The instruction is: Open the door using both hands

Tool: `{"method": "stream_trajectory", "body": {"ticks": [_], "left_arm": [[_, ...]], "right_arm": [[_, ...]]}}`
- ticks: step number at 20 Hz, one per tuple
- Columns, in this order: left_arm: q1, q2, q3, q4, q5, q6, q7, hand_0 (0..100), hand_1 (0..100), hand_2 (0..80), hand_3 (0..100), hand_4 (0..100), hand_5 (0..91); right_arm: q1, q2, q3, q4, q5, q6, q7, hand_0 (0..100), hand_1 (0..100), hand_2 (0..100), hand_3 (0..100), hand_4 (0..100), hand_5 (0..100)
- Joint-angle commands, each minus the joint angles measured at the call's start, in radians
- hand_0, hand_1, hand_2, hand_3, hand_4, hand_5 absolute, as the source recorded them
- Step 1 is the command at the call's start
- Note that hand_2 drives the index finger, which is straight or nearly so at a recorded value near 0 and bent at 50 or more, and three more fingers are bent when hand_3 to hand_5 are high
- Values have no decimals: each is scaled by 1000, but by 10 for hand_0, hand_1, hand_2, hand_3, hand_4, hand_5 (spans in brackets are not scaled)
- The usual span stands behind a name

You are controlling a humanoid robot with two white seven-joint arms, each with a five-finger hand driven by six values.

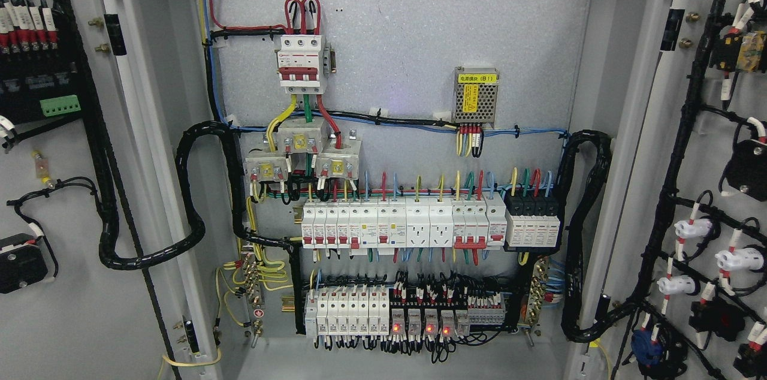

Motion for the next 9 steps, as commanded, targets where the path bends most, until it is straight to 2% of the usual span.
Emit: {"method": "stream_trajectory", "body": {"ticks": [1, 9], "left_arm": [[6, -34, -66, -18, -32, 1, 37, 295, 0, 27, 27, 37, 0], [6, -36, -57, -17, -35, 3, 38, 295, 0, 27, 28, 36, 0]], "right_arm": [[0, 58, 59, -10, 10, 1, -9, 218, 0, 0, 0, 0, 0], [6, 44, 59, -2, 8, -9, -9, 218, 0, 0, 0, 0, 0]]}}
